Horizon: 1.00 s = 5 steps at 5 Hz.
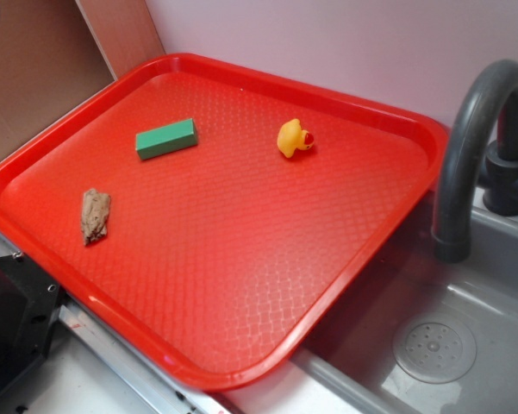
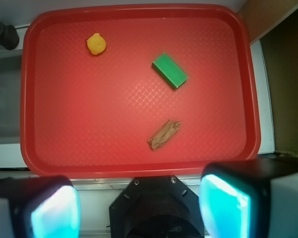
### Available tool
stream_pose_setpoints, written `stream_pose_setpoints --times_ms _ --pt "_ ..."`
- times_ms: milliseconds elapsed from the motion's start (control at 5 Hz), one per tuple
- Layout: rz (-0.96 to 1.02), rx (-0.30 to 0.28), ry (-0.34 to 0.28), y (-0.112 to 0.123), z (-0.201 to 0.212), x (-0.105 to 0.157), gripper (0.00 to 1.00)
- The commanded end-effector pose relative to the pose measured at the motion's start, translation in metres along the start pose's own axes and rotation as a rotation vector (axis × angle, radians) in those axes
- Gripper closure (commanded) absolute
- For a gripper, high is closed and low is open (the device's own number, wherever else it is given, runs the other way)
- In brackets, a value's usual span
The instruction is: Grab the yellow duck.
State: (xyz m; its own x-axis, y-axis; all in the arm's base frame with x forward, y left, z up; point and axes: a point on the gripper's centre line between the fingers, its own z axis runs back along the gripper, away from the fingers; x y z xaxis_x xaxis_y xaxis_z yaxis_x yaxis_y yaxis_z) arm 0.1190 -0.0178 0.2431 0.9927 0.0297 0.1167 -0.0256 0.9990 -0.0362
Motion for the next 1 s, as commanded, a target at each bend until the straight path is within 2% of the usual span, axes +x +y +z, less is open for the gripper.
stream_pose_setpoints --times_ms 0,200,400,600,800 --pt "0.000 0.000 0.000 0.000 0.000 0.000 0.00" --pt "0.224 -0.009 -0.049 -0.006 -0.008 0.020 0.00" --pt "0.356 0.037 -0.110 -0.013 -0.020 0.042 0.00" --pt "0.392 0.019 -0.154 -0.022 -0.039 0.065 0.00" --pt "0.339 -0.038 -0.156 -0.037 -0.063 0.090 0.00"
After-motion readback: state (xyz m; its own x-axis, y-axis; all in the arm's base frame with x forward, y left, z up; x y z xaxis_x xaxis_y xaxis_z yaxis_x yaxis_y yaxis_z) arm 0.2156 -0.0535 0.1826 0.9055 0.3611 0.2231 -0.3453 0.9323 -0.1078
